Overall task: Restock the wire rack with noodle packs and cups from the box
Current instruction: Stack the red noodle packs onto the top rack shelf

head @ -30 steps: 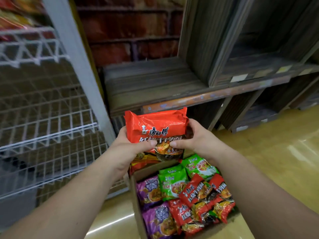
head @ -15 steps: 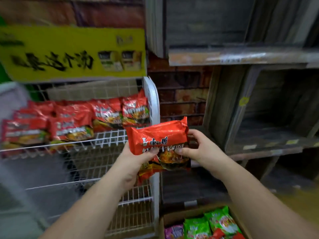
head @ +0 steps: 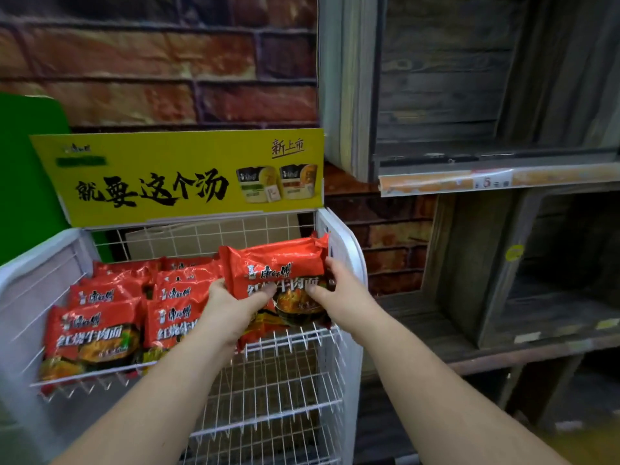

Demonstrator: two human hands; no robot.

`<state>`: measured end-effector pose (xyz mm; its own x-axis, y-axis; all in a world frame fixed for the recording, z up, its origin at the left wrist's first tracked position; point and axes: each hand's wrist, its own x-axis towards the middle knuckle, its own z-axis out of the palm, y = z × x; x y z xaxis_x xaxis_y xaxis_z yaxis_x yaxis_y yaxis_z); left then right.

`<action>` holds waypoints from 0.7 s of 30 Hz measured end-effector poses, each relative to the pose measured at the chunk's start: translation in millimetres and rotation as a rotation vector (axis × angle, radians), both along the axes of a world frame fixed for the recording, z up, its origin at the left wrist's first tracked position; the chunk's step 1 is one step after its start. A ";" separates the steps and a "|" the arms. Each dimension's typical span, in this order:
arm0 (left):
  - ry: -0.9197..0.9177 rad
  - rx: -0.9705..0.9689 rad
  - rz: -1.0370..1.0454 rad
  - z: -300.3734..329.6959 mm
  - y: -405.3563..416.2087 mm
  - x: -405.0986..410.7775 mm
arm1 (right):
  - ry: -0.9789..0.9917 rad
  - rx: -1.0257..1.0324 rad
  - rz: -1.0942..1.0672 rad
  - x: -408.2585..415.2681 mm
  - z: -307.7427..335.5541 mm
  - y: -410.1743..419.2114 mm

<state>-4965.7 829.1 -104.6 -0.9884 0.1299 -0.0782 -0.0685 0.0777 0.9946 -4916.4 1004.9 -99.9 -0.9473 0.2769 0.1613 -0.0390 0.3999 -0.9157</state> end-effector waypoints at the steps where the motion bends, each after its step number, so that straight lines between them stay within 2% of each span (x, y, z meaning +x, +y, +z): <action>1: -0.020 -0.020 -0.011 -2.9 -1.8 -15.5 | -0.023 -0.005 -0.025 -16.7 -4.8 -3.7; 7: -0.135 -0.127 -0.076 -37.8 -7.9 -96.9 | -0.199 -0.077 -0.144 -103.0 -52.4 -20.2; 12: -0.255 -0.072 -0.145 -66.1 -8.7 -129.4 | -0.324 -0.085 -0.197 -133.9 -88.5 -18.0; 16: -0.077 -0.342 -0.072 -80.0 -0.5 -138.8 | -0.371 -0.038 -0.175 -148.1 -96.1 -17.8; 21: 0.138 -0.434 0.134 -85.7 7.3 -129.2 | -0.426 0.053 -0.084 -161.2 -88.0 -28.2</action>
<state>-5094.9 836.5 -190.4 -0.9992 -0.0152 0.0362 0.0242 0.4876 0.8727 -5077.7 976.7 -187.8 -0.9069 0.3578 -0.2226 0.3721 0.4322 -0.8214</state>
